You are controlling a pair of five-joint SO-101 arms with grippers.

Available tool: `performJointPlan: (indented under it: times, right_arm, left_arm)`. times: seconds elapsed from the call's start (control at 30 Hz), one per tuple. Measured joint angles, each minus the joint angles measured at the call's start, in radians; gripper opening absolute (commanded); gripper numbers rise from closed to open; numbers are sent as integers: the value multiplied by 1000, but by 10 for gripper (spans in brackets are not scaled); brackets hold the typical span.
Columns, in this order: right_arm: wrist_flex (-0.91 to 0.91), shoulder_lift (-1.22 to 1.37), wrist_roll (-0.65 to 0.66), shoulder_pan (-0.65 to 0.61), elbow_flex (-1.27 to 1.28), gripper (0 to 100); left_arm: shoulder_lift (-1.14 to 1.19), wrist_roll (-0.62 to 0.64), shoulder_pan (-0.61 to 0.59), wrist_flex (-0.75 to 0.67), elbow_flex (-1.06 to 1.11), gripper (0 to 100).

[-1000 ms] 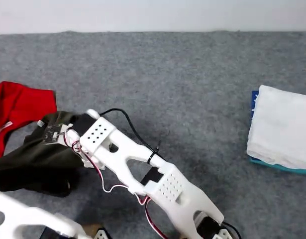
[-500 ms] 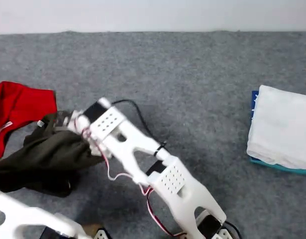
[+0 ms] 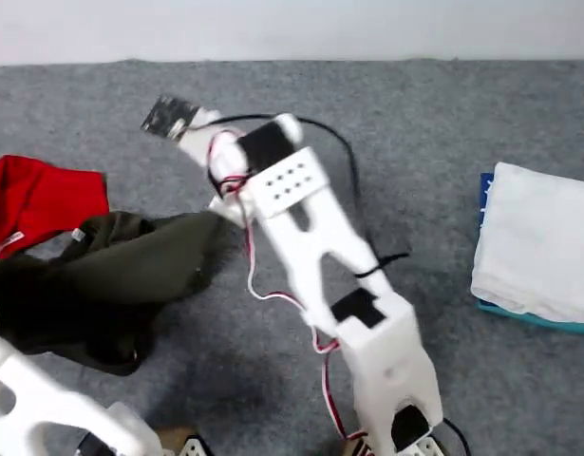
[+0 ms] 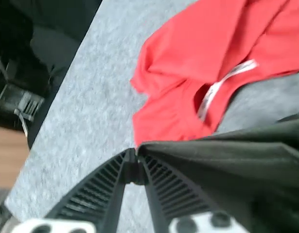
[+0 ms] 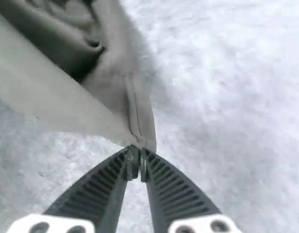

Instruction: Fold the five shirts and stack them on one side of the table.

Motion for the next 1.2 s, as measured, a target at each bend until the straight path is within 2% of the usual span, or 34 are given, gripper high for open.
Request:
performJointPlan:
  times: [0.1, 0.23, 0.37, 0.6, 0.7, 0.83, 0.97, 1.2]
  right_arm:
    - [0, -100, 0, 34, 5, 9]
    - [0, -229, 0, 78, 5, 9]
    - [-2, -350, 0, 141, 5, 9]
    - [-71, -519, 44, 276, 5, 10]
    - [-54, -543, 97, 279, 5, 10]
    - [-12, -539, 110, 285, 5, 10]
    - [3, -491, 110, 284, 25, 10]
    - [3, -382, 87, 279, 115, 10]
  left_arm:
    - [0, 2, 71, 69, -84, 17]
    - [0, 84, 175, 137, -224, 17]
    - [0, 150, 288, 140, -387, 17]
    - [0, 172, 506, 132, -675, 16]
    - [-2, 172, 572, 86, -740, 16]
    - [-2, 172, 637, 92, -750, 16]
    - [-2, 172, 643, 201, -750, 16]
    - [-2, 170, 600, 525, -753, 17]
